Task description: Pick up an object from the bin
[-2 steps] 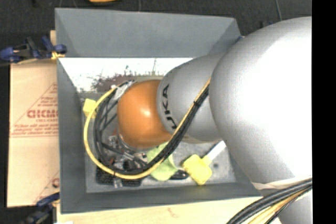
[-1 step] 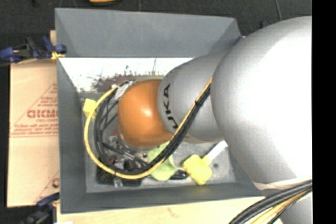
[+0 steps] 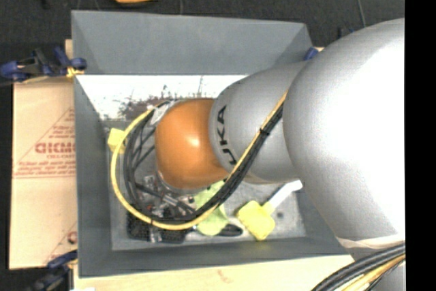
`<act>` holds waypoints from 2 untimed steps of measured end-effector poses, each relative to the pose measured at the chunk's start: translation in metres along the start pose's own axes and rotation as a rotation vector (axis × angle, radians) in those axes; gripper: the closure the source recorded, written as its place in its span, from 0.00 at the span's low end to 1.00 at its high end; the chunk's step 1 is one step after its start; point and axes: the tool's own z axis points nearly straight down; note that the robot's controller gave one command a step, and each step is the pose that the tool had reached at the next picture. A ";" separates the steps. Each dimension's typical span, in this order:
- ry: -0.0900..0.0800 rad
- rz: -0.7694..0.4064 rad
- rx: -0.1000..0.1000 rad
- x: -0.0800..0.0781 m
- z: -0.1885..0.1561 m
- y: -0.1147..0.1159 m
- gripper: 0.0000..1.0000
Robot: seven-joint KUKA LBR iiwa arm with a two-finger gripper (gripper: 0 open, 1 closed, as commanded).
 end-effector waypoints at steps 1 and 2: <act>0.006 0.000 0.001 0.001 -0.015 0.000 1.00; 0.015 0.001 0.003 0.003 -0.029 -0.001 1.00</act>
Offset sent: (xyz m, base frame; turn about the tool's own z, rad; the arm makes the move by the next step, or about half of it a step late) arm 0.0000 -0.0001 0.0917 0.0000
